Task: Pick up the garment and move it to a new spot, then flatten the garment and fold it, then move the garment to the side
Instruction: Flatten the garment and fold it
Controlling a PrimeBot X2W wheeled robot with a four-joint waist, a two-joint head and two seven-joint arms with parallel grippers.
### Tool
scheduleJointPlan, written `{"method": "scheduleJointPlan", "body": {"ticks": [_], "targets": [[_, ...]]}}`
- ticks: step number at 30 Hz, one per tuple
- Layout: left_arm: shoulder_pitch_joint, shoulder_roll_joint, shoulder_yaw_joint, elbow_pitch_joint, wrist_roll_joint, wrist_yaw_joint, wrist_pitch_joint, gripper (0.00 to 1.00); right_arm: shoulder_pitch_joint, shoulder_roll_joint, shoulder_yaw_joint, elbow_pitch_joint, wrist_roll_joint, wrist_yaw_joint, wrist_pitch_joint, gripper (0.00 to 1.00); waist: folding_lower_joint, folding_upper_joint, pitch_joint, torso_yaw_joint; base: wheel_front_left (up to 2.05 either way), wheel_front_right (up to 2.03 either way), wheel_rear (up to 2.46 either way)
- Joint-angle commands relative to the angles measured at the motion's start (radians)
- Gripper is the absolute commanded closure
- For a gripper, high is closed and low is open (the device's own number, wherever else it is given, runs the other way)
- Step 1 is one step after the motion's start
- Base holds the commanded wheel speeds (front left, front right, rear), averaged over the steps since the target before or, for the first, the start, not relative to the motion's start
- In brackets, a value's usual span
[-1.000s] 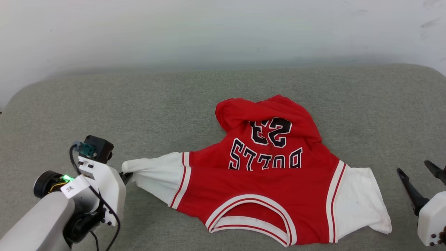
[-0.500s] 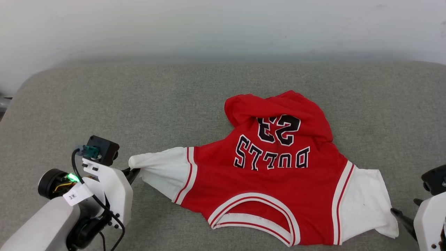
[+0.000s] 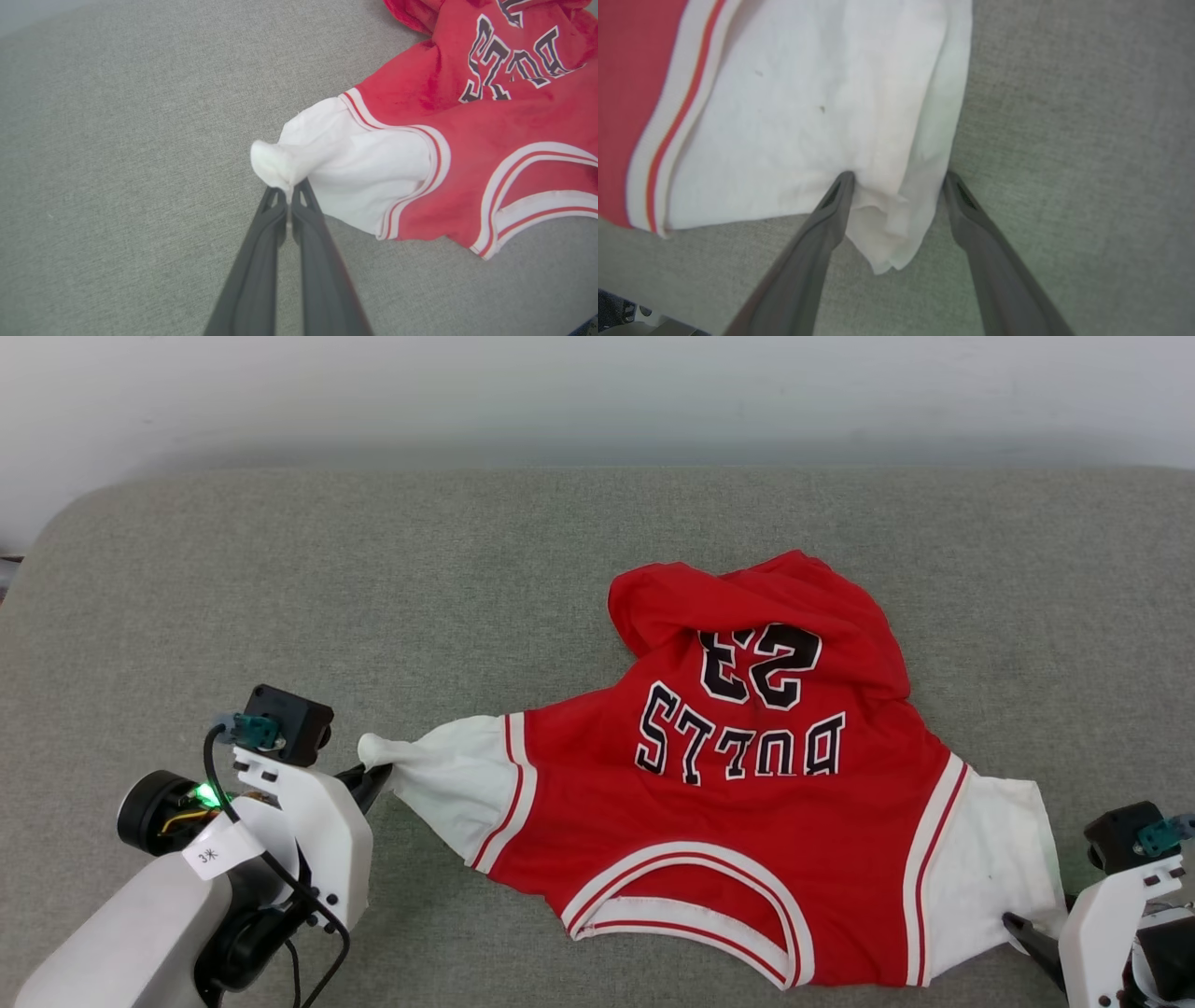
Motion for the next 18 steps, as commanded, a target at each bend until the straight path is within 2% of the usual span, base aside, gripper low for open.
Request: {"method": "scheduleJointPlan", "body": {"ticks": [1, 3, 4, 10, 18], "targets": [[-0.006, -0.002, 0.003, 0.002, 0.001, 0.003, -0.007, 1.00, 0.013, 0.053, 0.055, 0.038, 0.003, 0.003, -0.008, 0.00, 0.0001, 0.0001, 0.000, -0.002, 0.00, 0.00, 0.00], [0.001, -0.003, 0.007, 0.005, -0.004, 0.004, -0.016, 1.00, 0.000, 0.059, 0.081, 0.060, 0.011, 0.003, -0.048, 0.73, 0.0001, 0.0001, -0.005, -0.005, 0.00, 0.00, 0.00], [0.007, -0.003, 0.008, 0.009, -0.006, 0.005, -0.020, 1.00, -0.007, 0.060, 0.091, 0.067, 0.015, 0.003, -0.067, 1.00, 0.0001, 0.0001, -0.010, -0.008, 0.00, 0.00, 0.00], [0.041, 0.005, 0.025, -0.004, 0.003, 0.019, -0.081, 1.00, -0.046, 0.006, 0.087, 0.063, 0.004, 0.001, -0.201, 1.00, 0.0001, 0.0001, -0.064, -0.021, 0.00, 0.00, 0.00], [0.046, 0.032, 0.074, -0.125, 0.013, 0.052, -0.147, 1.00, -0.047, -0.027, -0.021, -0.079, -0.009, 0.001, -0.309, 1.00, 0.0001, 0.0001, -0.125, -0.034, 0.00, 0.00, 0.00]]}}
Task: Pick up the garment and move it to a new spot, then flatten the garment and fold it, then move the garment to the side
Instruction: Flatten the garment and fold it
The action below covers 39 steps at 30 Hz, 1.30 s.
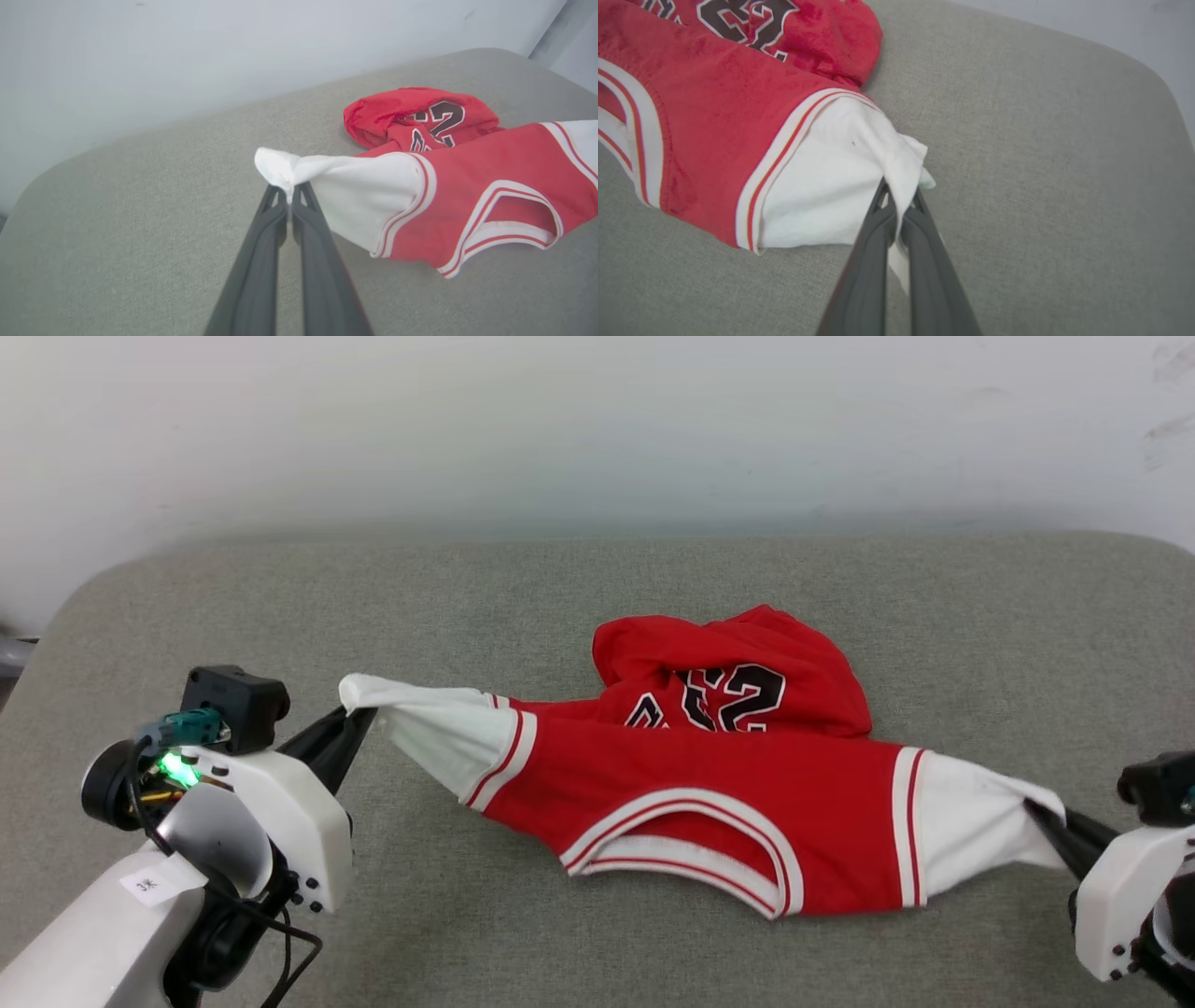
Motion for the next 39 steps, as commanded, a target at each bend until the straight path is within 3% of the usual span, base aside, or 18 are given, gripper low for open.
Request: {"method": "scheduleJointPlan", "body": {"ticks": [1, 13, 24, 32, 39], "targets": [[-0.007, 0.007, 0.013, -0.021, 0.011, 0.009, -0.013, 1.00, -0.002, -0.008, -0.027, -0.030, -0.011, -0.001, -0.013, 1.00, 0.0001, 0.0000, -0.010, -0.003, 0.00, 0.00, 0.00], [-0.168, 0.009, 0.100, -0.195, 0.065, 0.042, -0.086, 1.00, -0.045, 0.032, -0.300, -0.376, -0.116, -0.001, 0.023, 1.00, 0.0001, 0.0000, -0.039, -0.003, 0.00, 0.00, 0.00], [-0.431, -0.052, 0.139, -0.190, 0.087, 0.011, -0.106, 1.00, -0.230, 0.047, -0.406, -0.580, -0.139, -0.001, 0.103, 1.00, 0.0001, 0.0000, -0.003, -0.002, 0.00, 0.00, 0.00], [-0.632, -0.109, 0.132, -0.078, 0.101, -0.027, -0.109, 1.00, -0.430, 0.038, -0.373, -0.525, -0.147, -0.001, 0.130, 1.00, 0.0001, 0.0000, 0.088, -0.008, 0.00, 0.00, 0.00], [-0.877, -0.152, 0.113, 0.103, 0.149, -0.079, -0.115, 1.00, -0.749, 0.071, -0.295, -0.310, -0.136, -0.001, 0.105, 1.00, 0.0001, 0.0000, 0.249, -0.023, 0.00, 0.00, 0.00]]}}
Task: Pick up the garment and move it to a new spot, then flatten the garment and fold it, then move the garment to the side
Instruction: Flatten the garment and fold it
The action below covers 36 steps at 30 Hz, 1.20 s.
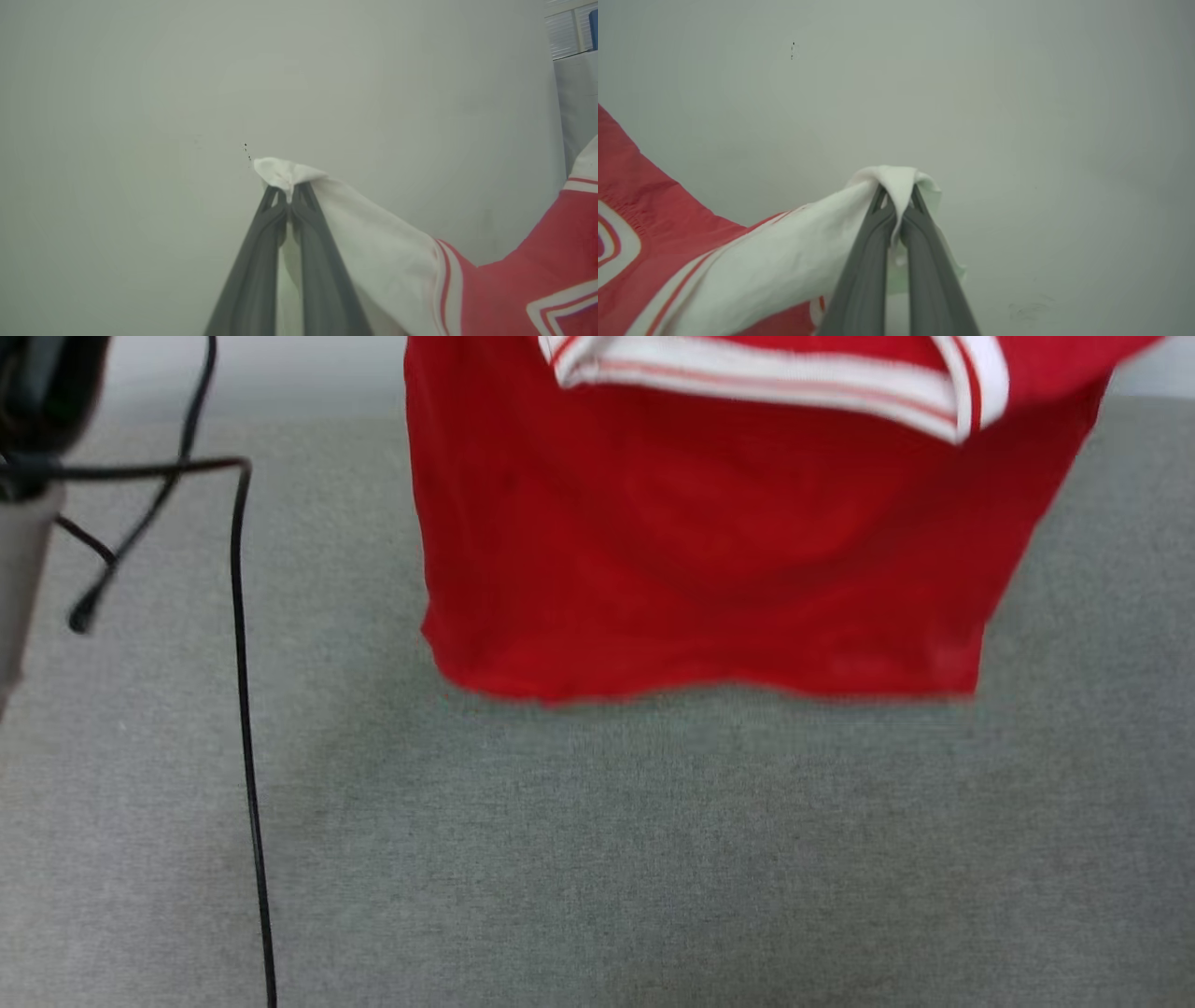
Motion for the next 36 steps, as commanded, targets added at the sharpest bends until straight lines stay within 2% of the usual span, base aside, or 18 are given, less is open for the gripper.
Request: {"method": "scheduleJointPlan", "body": {"ticks": [1, 5, 6, 7, 8, 13, 20, 24, 25, 28, 31, 36], "targets": [[-0.052, -0.014, 0.004, 0.034, -0.002, -0.008, -0.008, 1.00, -0.071, 0.013, 0.012, 0.048, -0.007, -0.001, -0.012, 1.00, -0.0002, 0.0000, 0.073, -0.009, 0.00, 0.00, 0.00], [-0.159, -0.031, 0.018, 0.142, 0.005, -0.025, -0.027, 1.00, -0.221, 0.028, 0.054, 0.178, -0.029, -0.001, -0.039, 1.00, -0.0002, 0.0000, 0.137, -0.011, 0.00, 0.00, 0.00], [-0.159, -0.031, 0.018, 0.142, 0.005, -0.025, -0.027, 1.00, -0.221, 0.028, 0.054, 0.178, -0.029, -0.001, -0.039, 1.00, -0.0002, 0.0000, 0.137, -0.011, 0.00, 0.00, 0.00], [-0.218, -0.029, 0.016, 0.201, 0.025, -0.038, -0.043, 1.00, -0.292, 0.036, 0.074, 0.243, -0.042, -0.001, -0.058, 1.00, -0.0002, 0.0000, 0.167, -0.013, 0.00, 0.00, 0.00], [-0.218, -0.029, 0.016, 0.201, 0.025, -0.038, -0.043, 1.00, -0.292, 0.036, 0.074, 0.243, -0.042, -0.001, -0.058, 1.00, -0.0002, 0.0000, 0.167, -0.013, 0.00, 0.00, 0.00], [-0.317, -0.048, 0.023, 0.350, 0.037, -0.061, -0.097, 1.00, -0.438, 0.063, 0.128, 0.406, -0.075, -0.001, -0.108, 1.00, -0.0002, 0.0000, 0.228, -0.013, 0.00, 0.00, 0.00], [-0.308, -0.075, 0.029, 0.533, 0.021, -0.082, -0.185, 1.00, -0.522, 0.107, 0.203, 0.598, -0.103, -0.001, -0.185, 1.00, -0.0002, 0.0000, 0.260, -0.009, 0.00, 0.00, 0.00], [-0.250, -0.091, 0.027, 0.587, 0.002, -0.099, -0.239, 1.00, -0.481, 0.122, 0.242, 0.679, -0.089, -0.001, -0.241, 1.00, -0.0002, 0.0000, 0.249, -0.007, 0.00, 0.00, 0.00], [-0.181, -0.091, 0.025, 0.603, -0.010, -0.107, -0.281, 1.00, -0.428, 0.132, 0.277, 0.708, -0.068, -0.001, -0.286, 1.00, -0.0002, 0.0000, 0.226, -0.005, 0.00, 0.00, 0.00], [-0.094, -0.089, 0.031, 0.595, -0.026, -0.101, -0.313, 1.00, -0.360, 0.133, 0.308, 0.712, -0.032, -0.001, -0.323, 1.00, -0.0002, 0.0000, 0.196, -0.005, 0.00, 0.00, 0.00], [0.026, -0.081, 0.033, 0.560, -0.040, -0.091, -0.331, 1.00, -0.268, 0.123, 0.337, 0.705, -0.001, -0.001, -0.354, 1.00, -0.0002, 0.0000, 0.158, -0.003, 0.00, 0.00, 0.00], [0.254, -0.062, 0.048, 0.451, -0.076, -0.045, -0.342, 1.00, -0.096, 0.101, 0.367, 0.667, 0.053, -0.001, -0.385, 1.00, -0.0002, 0.0000, 0.087, 0.002, 0.00, 0.00, 0.00]]}}
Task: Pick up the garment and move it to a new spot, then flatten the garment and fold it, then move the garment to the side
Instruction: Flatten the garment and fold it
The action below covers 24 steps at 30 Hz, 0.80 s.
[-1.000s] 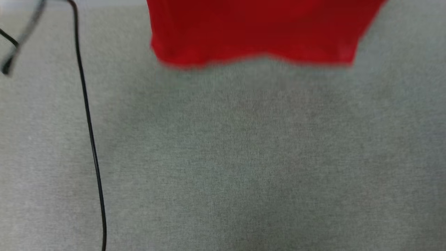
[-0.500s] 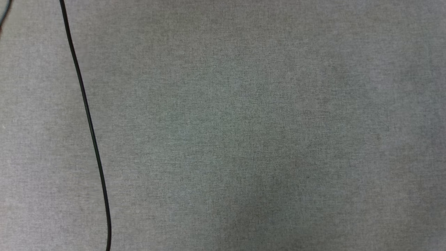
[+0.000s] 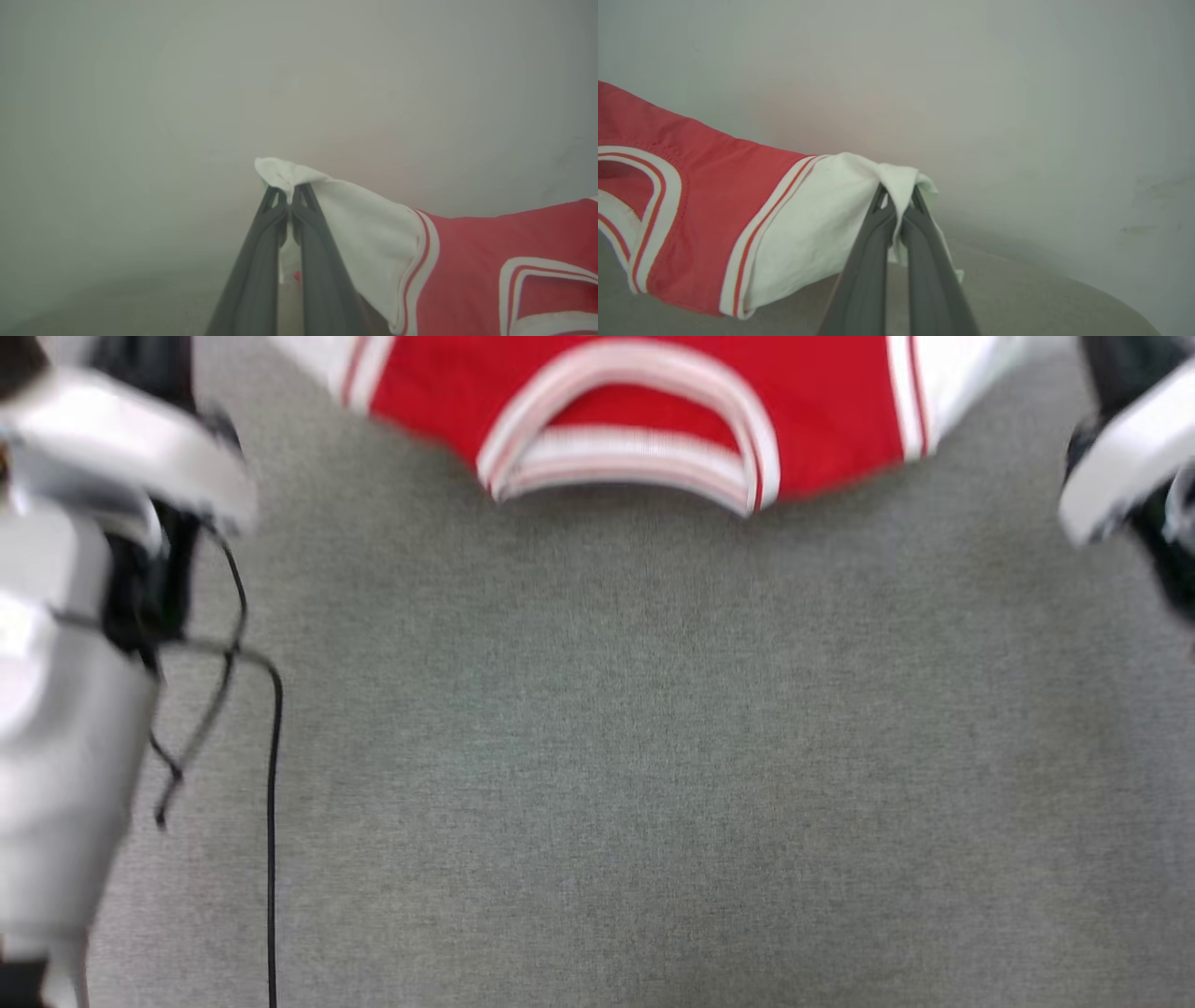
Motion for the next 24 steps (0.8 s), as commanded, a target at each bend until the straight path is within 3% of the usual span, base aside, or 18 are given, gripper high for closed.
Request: {"method": "scheduleJointPlan", "body": {"ticks": [1, 11, 24], "targets": [[0.058, 0.010, 0.005, -0.025, -0.010, 0.013, -0.004, 1.00, 0.054, -0.010, 0.006, -0.014, 0.010, -0.001, -0.006, 1.00, 0.0001, 0.0000, -0.043, 0.004, 0.00, 0.00, 0.00], [0.518, 0.044, 0.020, -0.223, -0.105, 0.123, 0.030, 1.00, 0.447, -0.039, -0.008, -0.112, 0.056, -0.001, 0.004, 1.00, 0.0001, 0.0000, -0.181, 0.005, 0.00, 0.00, 0.00], [0.971, 0.093, 0.058, -0.336, -0.199, 0.244, 0.043, 1.00, 0.861, -0.020, -0.080, -0.215, 0.018, -0.002, 0.089, 1.00, 0.0001, 0.0000, -0.321, -0.009, 0.00, 0.00, 0.00]]}}
